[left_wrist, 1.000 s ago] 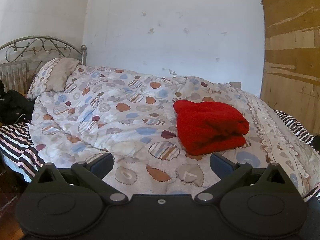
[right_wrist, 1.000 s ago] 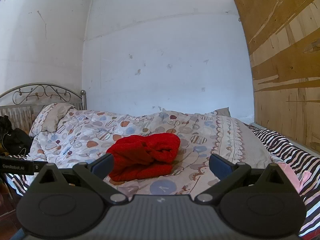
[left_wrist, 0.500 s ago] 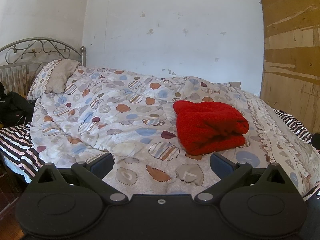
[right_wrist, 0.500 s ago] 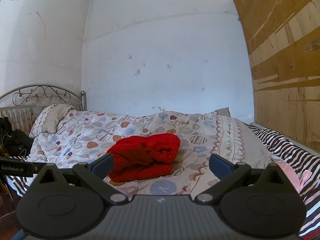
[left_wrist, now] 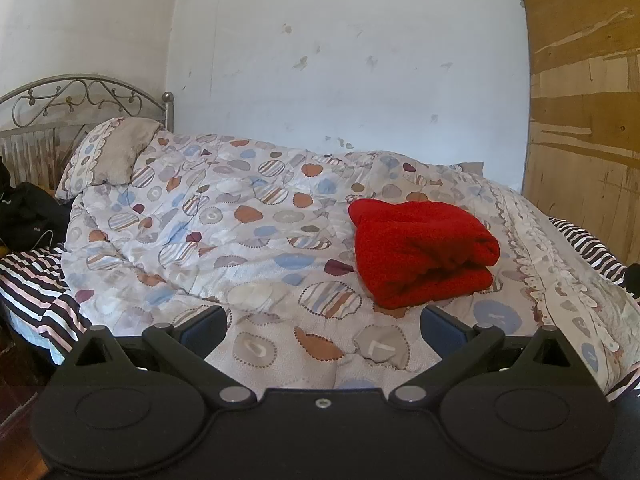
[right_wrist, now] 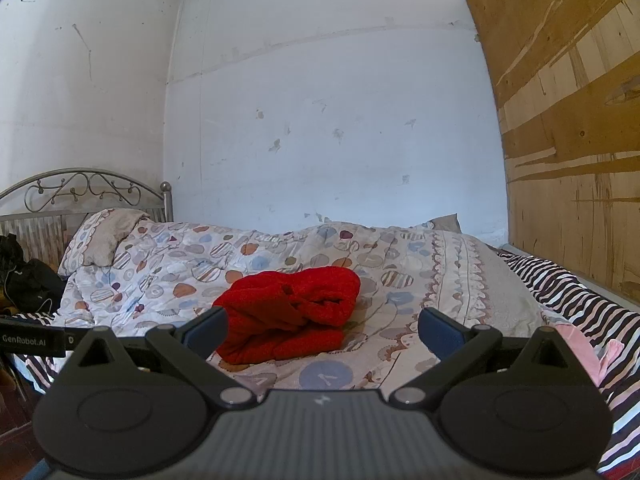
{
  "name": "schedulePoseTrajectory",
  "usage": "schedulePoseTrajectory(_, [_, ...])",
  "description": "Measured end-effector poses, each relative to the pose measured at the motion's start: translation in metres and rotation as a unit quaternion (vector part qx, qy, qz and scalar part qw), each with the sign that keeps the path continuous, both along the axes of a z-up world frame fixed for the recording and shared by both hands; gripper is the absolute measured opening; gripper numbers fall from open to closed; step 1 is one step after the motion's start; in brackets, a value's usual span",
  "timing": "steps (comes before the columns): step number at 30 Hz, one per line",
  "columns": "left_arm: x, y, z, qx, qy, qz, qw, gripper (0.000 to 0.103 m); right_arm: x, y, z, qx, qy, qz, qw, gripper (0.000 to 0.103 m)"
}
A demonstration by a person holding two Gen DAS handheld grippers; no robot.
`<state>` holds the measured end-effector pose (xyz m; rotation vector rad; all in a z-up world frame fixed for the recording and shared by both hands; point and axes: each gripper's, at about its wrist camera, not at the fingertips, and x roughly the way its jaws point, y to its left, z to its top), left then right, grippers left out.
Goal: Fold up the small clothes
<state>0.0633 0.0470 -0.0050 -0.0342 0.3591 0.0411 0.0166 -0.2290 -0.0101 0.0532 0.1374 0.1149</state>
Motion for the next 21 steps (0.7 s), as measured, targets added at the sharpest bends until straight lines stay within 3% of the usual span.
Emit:
schedulePoseTrajectory(12, [0.0013, 0.002, -0.0016, 0.001, 0.007, -0.014, 0.9999, 0.102, 0.0, 0.0007, -0.0004, 0.0, 0.001, -0.001, 1.0, 0.103])
schedulePoseTrajectory(17, [0.003, -0.0022, -0.0026, 0.025, 0.016, 0.015, 0.9994, 0.102, 0.0002, 0.0002, -0.0005, -0.001, 0.001, 0.0, 1.0, 0.103])
schedulePoseTrajectory(21, [0.0057, -0.0002, -0.0028, 0.022, 0.024, 0.017, 0.9993, 0.102, 0.0001, 0.0002, -0.0005, -0.001, 0.001, -0.001, 1.0, 0.103])
